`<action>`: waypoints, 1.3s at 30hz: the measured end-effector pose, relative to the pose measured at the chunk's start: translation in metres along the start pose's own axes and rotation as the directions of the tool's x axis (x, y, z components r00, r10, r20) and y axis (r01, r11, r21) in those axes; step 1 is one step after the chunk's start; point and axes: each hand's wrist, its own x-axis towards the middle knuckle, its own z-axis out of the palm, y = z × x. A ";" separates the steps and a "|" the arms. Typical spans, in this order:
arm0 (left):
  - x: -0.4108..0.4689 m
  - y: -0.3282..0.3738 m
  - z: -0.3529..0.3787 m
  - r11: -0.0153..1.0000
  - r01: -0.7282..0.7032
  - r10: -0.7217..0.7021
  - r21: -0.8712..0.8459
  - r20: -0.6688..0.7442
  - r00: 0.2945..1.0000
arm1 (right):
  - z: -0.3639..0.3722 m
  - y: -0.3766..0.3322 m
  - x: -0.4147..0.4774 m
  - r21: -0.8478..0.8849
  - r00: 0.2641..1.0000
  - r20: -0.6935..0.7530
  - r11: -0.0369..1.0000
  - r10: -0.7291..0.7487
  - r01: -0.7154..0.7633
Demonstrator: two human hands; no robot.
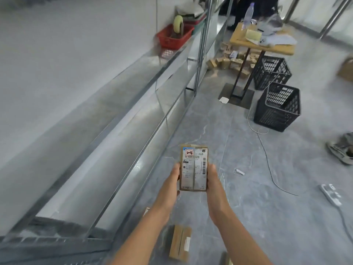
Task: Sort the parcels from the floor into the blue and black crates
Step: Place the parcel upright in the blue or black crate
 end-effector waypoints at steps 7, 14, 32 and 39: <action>-0.077 0.075 -0.016 0.984 -0.167 0.155 -0.060 -0.163 0.974 | 0.029 -0.101 -0.048 -0.043 0.981 0.161 0.992 -0.112 0.121; -0.155 0.125 -0.010 0.960 -0.277 0.248 -0.042 -0.334 0.909 | 0.040 -0.168 -0.084 -0.048 0.918 0.358 0.979 -0.171 0.201; -0.394 0.095 -0.032 0.893 -0.450 0.250 -0.015 -0.813 0.525 | 0.151 -0.179 -0.256 -0.051 0.539 0.833 0.952 -0.126 0.302; -0.512 0.028 -0.053 0.879 -0.477 0.174 -0.014 -0.921 0.348 | 0.204 -0.126 -0.368 -0.056 0.332 0.941 0.944 -0.058 0.325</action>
